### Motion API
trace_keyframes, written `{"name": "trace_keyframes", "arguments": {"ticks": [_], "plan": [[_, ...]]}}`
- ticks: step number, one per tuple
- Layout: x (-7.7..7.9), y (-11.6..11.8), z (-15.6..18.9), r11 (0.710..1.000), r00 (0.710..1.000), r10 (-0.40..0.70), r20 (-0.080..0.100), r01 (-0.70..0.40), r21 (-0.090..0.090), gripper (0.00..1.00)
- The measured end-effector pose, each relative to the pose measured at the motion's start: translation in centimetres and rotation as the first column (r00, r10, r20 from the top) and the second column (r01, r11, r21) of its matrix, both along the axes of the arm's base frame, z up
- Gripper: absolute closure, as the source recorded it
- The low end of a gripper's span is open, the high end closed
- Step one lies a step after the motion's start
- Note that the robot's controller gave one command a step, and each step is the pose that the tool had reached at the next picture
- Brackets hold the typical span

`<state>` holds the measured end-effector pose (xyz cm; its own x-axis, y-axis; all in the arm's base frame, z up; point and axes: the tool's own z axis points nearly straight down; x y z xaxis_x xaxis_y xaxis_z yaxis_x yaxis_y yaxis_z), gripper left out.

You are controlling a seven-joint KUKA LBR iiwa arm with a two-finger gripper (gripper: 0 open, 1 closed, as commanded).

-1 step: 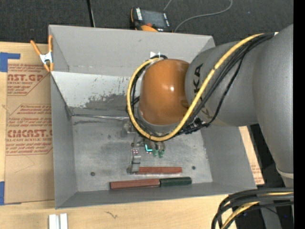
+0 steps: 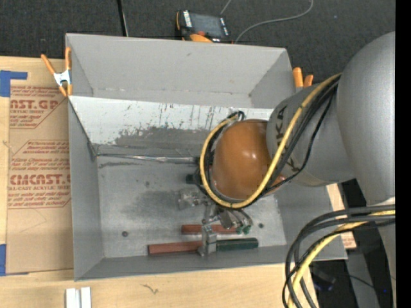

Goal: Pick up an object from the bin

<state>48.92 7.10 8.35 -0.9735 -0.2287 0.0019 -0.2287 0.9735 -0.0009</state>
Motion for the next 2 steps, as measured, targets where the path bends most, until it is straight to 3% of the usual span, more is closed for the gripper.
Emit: {"name": "trace_keyframes", "arguments": {"ticks": [1, 2], "plan": [[3.81, -3.6, -1.4, 1.0, 1.0, -0.003, 0.005, 0.003, 0.001, 0.0], [3.62, -3.34, -1.4, 1.0, 1.0, 0.001, 0.002, -0.001, 0.003, 1.0]]}}
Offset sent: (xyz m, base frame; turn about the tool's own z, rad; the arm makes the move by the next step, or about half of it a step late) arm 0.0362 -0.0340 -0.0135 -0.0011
